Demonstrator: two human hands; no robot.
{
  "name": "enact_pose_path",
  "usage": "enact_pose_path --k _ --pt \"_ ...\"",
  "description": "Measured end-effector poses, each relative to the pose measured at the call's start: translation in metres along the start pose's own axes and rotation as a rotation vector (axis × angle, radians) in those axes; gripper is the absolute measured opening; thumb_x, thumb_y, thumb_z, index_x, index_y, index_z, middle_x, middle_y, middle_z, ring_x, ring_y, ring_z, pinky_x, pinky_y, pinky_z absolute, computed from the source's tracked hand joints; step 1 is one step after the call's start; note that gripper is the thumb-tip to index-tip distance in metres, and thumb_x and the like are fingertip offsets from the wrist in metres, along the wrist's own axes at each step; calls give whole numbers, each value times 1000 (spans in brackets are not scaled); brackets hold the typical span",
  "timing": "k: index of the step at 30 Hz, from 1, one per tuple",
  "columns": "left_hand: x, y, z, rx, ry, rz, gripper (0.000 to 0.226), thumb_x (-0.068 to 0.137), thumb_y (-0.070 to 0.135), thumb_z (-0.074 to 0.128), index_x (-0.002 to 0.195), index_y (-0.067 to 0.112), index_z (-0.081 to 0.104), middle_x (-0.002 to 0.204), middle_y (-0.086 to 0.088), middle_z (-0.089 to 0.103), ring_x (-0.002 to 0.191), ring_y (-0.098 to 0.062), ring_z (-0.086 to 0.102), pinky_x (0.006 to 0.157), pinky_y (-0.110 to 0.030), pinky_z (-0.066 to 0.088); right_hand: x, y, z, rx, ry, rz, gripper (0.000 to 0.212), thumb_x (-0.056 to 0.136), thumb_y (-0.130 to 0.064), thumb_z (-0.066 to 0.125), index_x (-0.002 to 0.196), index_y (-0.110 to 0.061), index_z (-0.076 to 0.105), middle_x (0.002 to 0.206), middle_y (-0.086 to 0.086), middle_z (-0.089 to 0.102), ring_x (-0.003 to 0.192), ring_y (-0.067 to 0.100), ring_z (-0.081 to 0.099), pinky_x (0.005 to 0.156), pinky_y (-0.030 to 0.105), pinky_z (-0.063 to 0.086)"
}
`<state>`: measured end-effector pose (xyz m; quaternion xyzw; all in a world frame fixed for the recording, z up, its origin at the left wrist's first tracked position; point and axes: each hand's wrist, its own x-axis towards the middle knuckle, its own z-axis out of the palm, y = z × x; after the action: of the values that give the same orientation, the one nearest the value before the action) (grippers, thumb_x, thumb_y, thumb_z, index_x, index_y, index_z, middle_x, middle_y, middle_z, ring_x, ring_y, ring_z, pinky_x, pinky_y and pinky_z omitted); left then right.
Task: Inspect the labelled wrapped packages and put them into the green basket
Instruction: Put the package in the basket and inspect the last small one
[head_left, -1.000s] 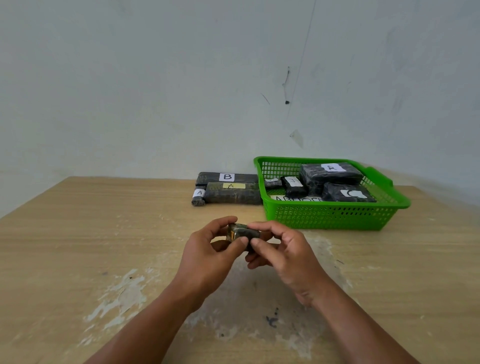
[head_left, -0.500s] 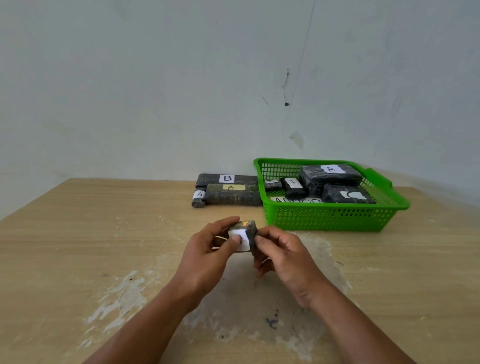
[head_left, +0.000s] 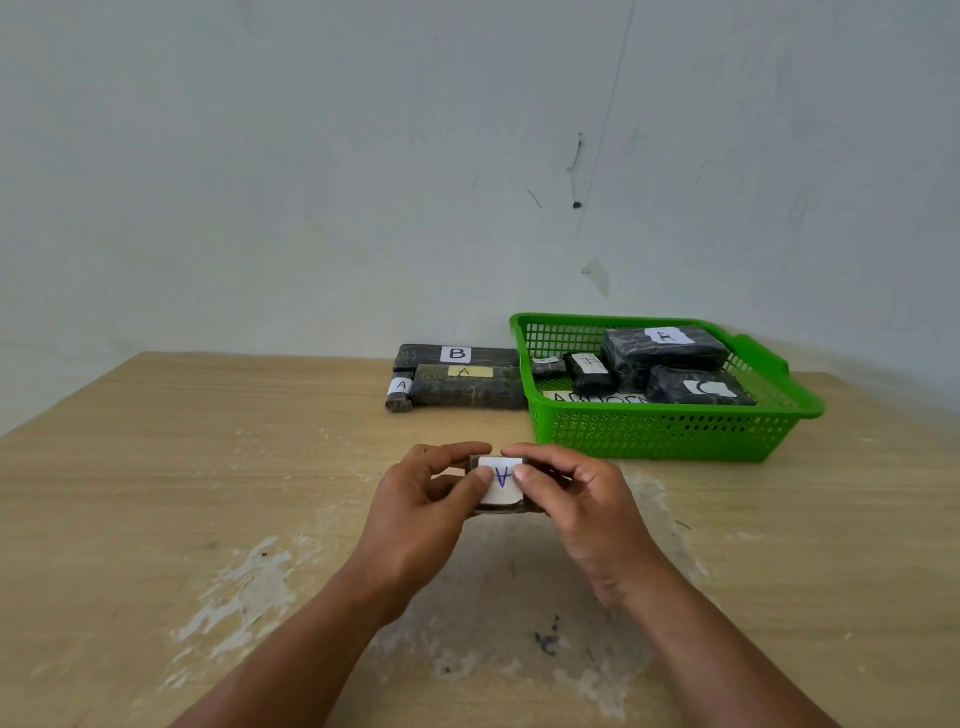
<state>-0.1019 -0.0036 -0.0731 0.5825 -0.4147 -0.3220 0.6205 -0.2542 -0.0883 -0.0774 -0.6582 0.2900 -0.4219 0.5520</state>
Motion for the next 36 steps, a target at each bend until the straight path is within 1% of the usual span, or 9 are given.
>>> enact_pose_path --k 6,12,14,18,22,26,29,33,36 --pt "1 -1 -1 58 36 -1 23 95 12 72 114 24 77 101 -3 80 96 -18 77 96 -46 60 -2 -3 0 2 -17 -7 20 96 -8 71 108 -19 82 93 3 81 84 7 71 76 17 54" --pt "1 -3 -1 80 23 24 25 94 11 73 113 25 77 102 -1 79 95 -15 77 93 -40 62 -1 2 -1 4 -36 -13 22 94 4 71 110 -8 78 75 -15 72 75 -1 67 74 16 55" --pt "1 -1 -2 35 -8 4 28 94 8 71 115 27 76 106 -5 78 97 -18 77 92 -40 62 -1 2 1 -2 -28 -14 21 94 3 71 109 -10 77 79 -11 75 78 3 70 77 19 57" --pt "-1 2 1 -6 -20 -21 43 94 5 71 128 30 64 112 -2 71 95 -20 77 86 -38 64 0 4 5 43 24 30 10 94 -4 74 103 -8 73 96 11 80 90 23 78 83 35 64" --pt "1 5 0 -12 119 -28 18 94 14 74 109 20 66 102 -6 73 86 -21 78 78 -33 65 0 4 6 123 12 112 17 94 -8 74 86 0 62 104 20 76 92 32 79 89 47 64" --pt "2 5 -1 3 88 -8 6 94 18 73 100 17 73 94 -1 79 83 -14 78 66 -17 56 1 7 6 44 27 120 25 95 -18 76 80 -1 65 102 15 77 98 31 77 97 54 60" --pt "-1 6 0 0 34 4 12 94 18 73 106 19 75 94 2 81 83 -6 76 67 -13 54 2 10 5 3 70 116 24 91 -25 78 83 -7 65 101 13 77 99 30 76 95 59 59" --pt "-2 4 0 33 -34 -16 29 91 12 76 117 23 73 98 0 81 91 -12 78 78 -23 61 4 9 3 77 79 151 22 90 -18 80 105 -13 66 105 12 75 95 29 78 89 58 62" --pt "-1 2 1 92 8 -9 31 92 5 72 115 26 72 90 -1 82 82 -10 78 67 -17 59 2 6 4 91 7 142 18 94 -9 75 110 -14 72 109 16 74 97 31 78 87 53 64"
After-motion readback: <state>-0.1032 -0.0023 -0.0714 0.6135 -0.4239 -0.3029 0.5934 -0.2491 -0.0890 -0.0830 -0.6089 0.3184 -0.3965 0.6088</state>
